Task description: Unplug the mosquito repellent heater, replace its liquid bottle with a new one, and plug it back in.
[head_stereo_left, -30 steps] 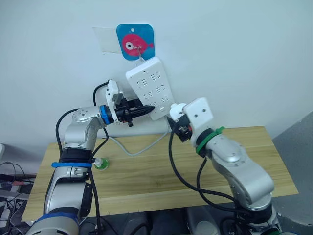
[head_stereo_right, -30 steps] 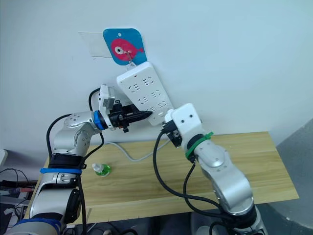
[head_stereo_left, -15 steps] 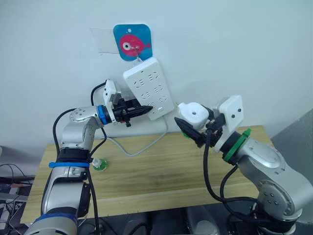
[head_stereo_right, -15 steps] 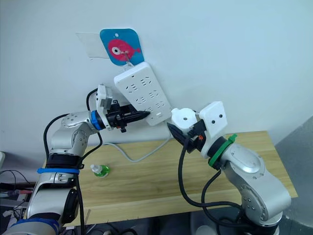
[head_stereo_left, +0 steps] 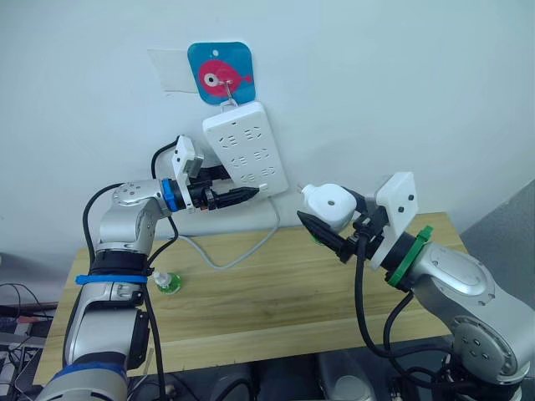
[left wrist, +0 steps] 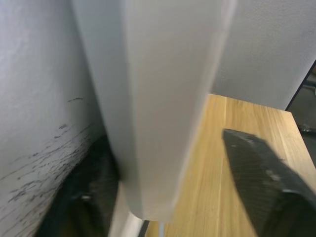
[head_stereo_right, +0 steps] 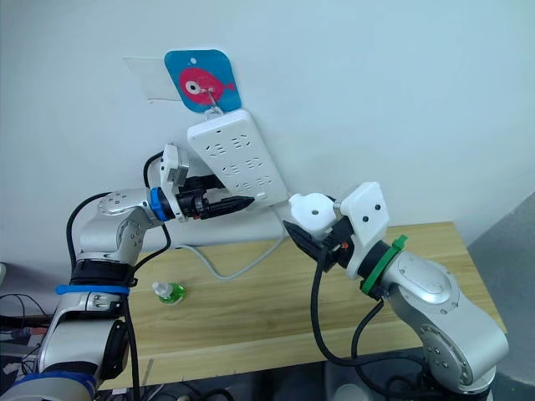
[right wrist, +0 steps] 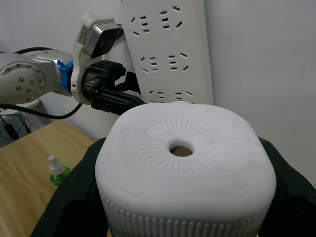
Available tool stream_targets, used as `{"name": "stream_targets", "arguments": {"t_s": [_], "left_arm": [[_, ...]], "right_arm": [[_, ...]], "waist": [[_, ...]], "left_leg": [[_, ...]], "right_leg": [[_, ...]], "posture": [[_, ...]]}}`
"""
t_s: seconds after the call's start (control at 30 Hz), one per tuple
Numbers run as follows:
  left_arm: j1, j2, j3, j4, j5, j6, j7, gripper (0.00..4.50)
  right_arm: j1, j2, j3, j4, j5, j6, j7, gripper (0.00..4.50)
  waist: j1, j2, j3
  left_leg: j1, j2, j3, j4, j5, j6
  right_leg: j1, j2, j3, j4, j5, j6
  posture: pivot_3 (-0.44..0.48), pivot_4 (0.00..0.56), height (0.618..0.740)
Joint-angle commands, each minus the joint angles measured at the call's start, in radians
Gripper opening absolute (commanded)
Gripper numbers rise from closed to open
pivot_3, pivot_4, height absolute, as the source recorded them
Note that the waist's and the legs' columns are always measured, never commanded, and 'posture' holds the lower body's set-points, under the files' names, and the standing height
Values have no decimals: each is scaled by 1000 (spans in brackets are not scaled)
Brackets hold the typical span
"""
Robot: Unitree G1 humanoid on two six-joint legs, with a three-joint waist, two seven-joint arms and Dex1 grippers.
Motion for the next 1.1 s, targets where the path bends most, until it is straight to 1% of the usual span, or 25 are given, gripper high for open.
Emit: {"name": "stream_targets", "arguments": {"t_s": [0.03, 0.1, 0.3, 0.47, 0.63, 0.77, 0.83, 0.97, 1.1], "left_arm": [[6, 31, 34, 25, 25, -24, 58, 4295], [23, 45, 40, 5, 15, -13, 54, 4461], [107, 107, 72, -107, -27, 27, 43, 4461], [204, 171, 119, -231, -92, 105, 28, 4461], [291, 203, 163, -371, -154, 185, 52, 4461], [369, 201, 205, -498, -221, 241, 82, 4461], [408, 192, 212, -561, -248, 267, 103, 4461], [470, 142, 214, -669, -298, 278, 162, 4461], [503, 87, 191, -735, -312, 265, 212, 4461]], "right_arm": [[5, -9, 6, -42, 26, -41, -10, 3037], [5, -15, 7, -40, 33, -48, -14, 3037], [10, -34, 9, -27, 53, -75, -17, 3037], [9, -51, 1, -1, 76, -103, 0, 3037], [5, -68, -7, 22, 106, -131, 13, 3037], [4, -82, -4, 33, 121, -150, 18, 3037], [2, -90, -3, 38, 127, -160, 19, 3037], [-5, -106, 3, 47, 133, -178, 21, 3037], [-17, -113, 15, 59, 137, -194, 18, 3037]], "waist": [[0, 0, 0], [1, 0, 0], [-12, 1, 0], [-21, 2, 0], [-16, 2, 0], [-9, 2, 0], [-8, 2, -1], [-8, 1, -5], [-8, 0, -9]], "left_leg": [[0, 0, 0, 0, 0, 0], [0, 0, 0, 0, 0, 0], [0, 0, 1, -2, 0, 0], [-3, 1, 3, -2, 0, 0], [-7, 0, 3, -2, 0, 0], [-9, 1, 3, -2, 0, 0], [-10, 1, 3, -2, 2, -4], [-11, 1, 5, -2, 3, -4], [-11, 1, 8, -1, 3, -4]], "right_leg": [[0, 0, 0, 0, 0, 0], [0, 0, 0, 0, 0, 0], [-2, 1, 2, -1, 0, 0], [-5, 1, 3, -2, 0, 0], [-6, -1, 3, -7, 0, 0], [-8, -1, 3, -7, 0, 0], [-9, -2, 4, -6, 0, 0], [-10, -2, 5, -5, 0, 0], [-12, -1, 6, -2, 0, 0]], "posture": [[-415, 214, 740], [-408, 211, 740], [-388, 200, 740], [-365, 189, 740], [-347, 176, 740], [-342, 156, 740], [-341, 148, 740], [-341, 137, 740], [-333, 121, 740]]}}
